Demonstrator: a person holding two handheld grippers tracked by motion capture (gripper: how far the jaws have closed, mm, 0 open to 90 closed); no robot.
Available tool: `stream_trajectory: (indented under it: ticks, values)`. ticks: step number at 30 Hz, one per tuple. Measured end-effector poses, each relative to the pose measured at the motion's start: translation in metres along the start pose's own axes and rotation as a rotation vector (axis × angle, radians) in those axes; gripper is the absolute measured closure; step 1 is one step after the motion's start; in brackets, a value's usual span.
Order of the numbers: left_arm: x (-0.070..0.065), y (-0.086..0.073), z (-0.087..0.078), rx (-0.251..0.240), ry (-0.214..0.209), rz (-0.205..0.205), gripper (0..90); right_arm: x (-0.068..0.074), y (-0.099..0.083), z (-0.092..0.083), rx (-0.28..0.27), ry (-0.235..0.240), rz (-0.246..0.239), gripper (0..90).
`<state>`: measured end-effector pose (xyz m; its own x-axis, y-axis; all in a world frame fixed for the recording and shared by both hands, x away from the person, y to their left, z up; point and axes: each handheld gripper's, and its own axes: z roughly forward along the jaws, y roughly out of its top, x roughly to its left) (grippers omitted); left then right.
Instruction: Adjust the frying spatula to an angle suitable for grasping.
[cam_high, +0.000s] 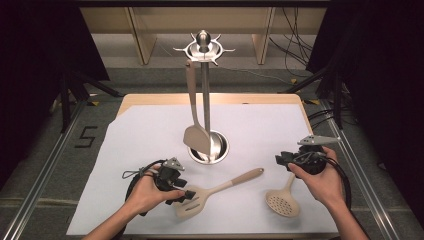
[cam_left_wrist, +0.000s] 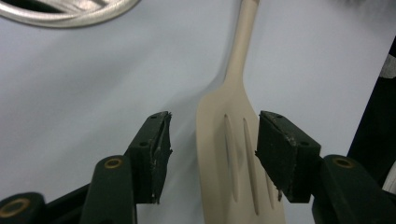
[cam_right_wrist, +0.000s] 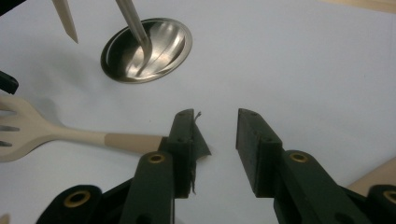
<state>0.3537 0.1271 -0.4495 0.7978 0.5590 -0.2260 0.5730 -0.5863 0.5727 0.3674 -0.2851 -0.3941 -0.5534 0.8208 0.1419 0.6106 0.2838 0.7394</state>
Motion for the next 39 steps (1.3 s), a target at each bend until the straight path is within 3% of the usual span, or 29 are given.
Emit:
stream_trajectory:
  ticks: [6,7,9,10,11,13,17,19,20,21,22,24,25,26,29,30,31,34,35,36,38,39]
  values:
    - [0.002,0.0,0.004,0.026,-0.008,-0.016,43.6,0.0,0.0,0.0,0.0,-0.003,-0.001,67.4]
    - [0.001,0.0,0.005,0.033,-0.012,-0.023,43.9,0.001,0.0,0.0,0.006,-0.002,0.022,67.3]
    - [0.0,-0.001,0.007,0.035,-0.019,-0.038,44.9,0.002,0.0,0.0,0.008,0.001,0.022,67.1]
    - [0.001,-0.001,0.008,0.051,-0.021,-0.024,45.5,0.001,0.0,0.0,0.003,-0.004,0.01,67.0]
    - [0.0,-0.001,0.009,0.048,-0.015,-0.041,47.5,0.002,0.0,-0.001,0.006,0.002,0.02,66.9]
    - [0.001,0.0,0.01,0.063,-0.028,-0.021,48.5,0.001,0.0,0.0,0.006,0.004,0.017,66.8]
    - [0.001,0.002,0.009,0.038,-0.023,-0.032,48.8,0.002,0.0,0.001,0.001,0.012,0.028,66.6]
    - [0.0,0.009,0.0,-0.015,-0.003,-0.028,50.4,0.002,0.0,0.0,0.011,0.004,0.022,66.5]
    - [0.0,0.009,0.0,-0.015,-0.003,-0.028,51.2,-0.001,0.001,0.001,-0.002,-0.003,-0.016,66.5]
    - [0.001,0.011,-0.005,-0.017,0.015,-0.006,52.1,-0.001,0.001,0.001,-0.002,-0.003,-0.016,66.5]
    - [-0.002,0.017,-0.012,-0.088,0.026,0.001,54.5,0.0,0.001,0.001,-0.001,-0.004,-0.016,66.5]
    - [-0.003,0.024,-0.024,-0.145,0.064,0.026,60.8,0.0,0.001,0.001,-0.002,-0.004,-0.014,66.4]
    - [-0.003,0.024,-0.024,-0.145,0.064,0.026,65.7,0.0,0.001,0.001,-0.002,-0.004,-0.014,66.4]
    - [-0.004,0.028,-0.03,-0.185,0.082,0.037,65.7,0.0,0.001,0.001,-0.002,-0.004,-0.014,66.4]
    - [-0.009,0.043,-0.05,-0.332,0.14,0.047,84.1,0.0,0.001,0.001,-0.009,0.005,-0.009,66.4]
    - [-0.01,0.047,-0.056,-0.355,0.157,0.051,86.8,0.001,0.001,0.0,-0.005,0.004,-0.003,66.5]
    - [-0.013,0.054,-0.063,-0.422,0.163,0.044,86.8,0.001,0.001,0.0,-0.005,0.004,-0.003,66.5]
    - [-0.017,0.071,-0.084,-0.541,0.21,0.065,89.3,0.0,0.001,0.0,-0.009,0.004,-0.007,66.6]
    - [-0.019,0.08,-0.096,-0.608,0.233,0.074,89.4,0.0,0.001,0.001,-0.006,0.001,-0.007,66.6]
    - [-0.019,0.08,-0.096,-0.608,0.233,0.074,89.4,0.0,0.001,0.0,-0.008,-0.01,-0.018,66.6]
    - [-0.022,0.095,-0.116,-0.73,0.277,0.097,89.4,0.0,0.001,0.001,-0.006,-0.007,-0.017,66.6]
    - [-0.022,0.095,-0.116,-0.73,0.277,0.097,89.4,0.001,0.001,0.0,0.002,-0.009,-0.004,66.6]
